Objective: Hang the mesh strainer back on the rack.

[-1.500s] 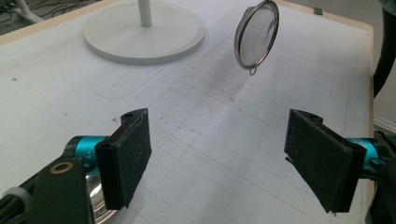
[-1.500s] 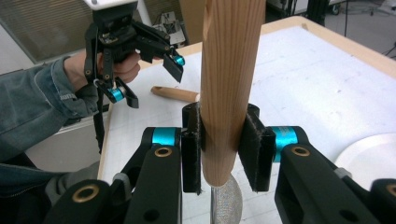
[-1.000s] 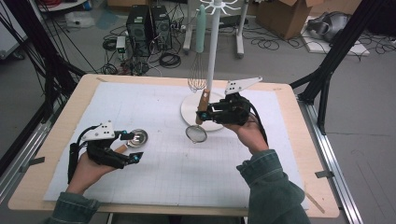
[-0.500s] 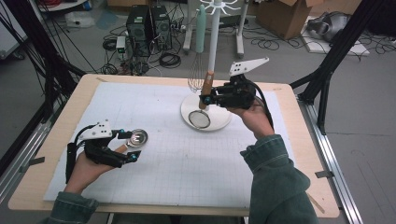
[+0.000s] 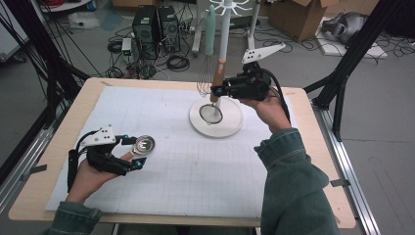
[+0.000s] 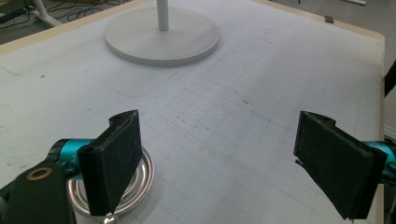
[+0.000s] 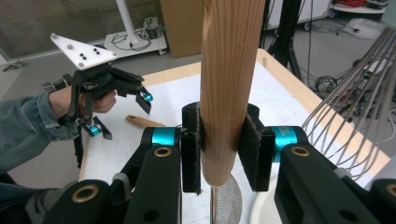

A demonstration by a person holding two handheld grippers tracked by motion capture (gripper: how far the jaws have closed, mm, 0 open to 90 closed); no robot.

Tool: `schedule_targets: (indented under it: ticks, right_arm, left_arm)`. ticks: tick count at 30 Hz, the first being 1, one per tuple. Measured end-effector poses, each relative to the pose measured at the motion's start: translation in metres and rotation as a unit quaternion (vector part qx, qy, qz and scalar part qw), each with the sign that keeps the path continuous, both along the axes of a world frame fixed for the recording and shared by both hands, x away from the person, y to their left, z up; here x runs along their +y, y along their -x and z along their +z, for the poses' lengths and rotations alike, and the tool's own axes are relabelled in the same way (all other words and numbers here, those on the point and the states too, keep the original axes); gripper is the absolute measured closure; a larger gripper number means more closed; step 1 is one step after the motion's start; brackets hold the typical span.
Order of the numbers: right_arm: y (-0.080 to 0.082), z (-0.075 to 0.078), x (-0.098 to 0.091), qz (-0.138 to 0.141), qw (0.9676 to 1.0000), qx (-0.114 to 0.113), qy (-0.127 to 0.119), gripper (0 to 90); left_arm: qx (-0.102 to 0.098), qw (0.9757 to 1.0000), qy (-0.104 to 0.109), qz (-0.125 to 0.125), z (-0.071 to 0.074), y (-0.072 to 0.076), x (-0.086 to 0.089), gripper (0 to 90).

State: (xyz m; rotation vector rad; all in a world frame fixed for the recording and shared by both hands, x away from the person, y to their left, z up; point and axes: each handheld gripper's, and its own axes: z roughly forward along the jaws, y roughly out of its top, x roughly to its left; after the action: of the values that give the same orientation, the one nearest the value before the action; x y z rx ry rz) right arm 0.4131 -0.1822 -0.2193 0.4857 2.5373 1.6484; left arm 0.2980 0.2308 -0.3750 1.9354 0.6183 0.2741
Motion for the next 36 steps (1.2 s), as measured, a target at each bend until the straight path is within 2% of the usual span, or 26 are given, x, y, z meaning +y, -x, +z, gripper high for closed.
schedule_targets:
  ticks: [17,25,36]
  right_arm:
    - [-0.016,0.028,-0.003,-0.026,0.9996,0.001,-0.008,71.9]
    - [-0.022,0.035,-0.003,-0.032,0.9995,0.002,-0.002,71.9]
    - [-0.031,0.057,0.001,-0.048,0.9988,-0.002,0.007,71.9]
  left_arm:
    - [0.003,1.0000,0.001,0.006,-0.001,0.000,0.001,13.4]
    - [0.004,1.0000,0.000,0.008,-0.002,0.000,0.001,12.3]
    - [0.004,0.9999,0.005,0.012,0.000,0.000,0.005,10.3]
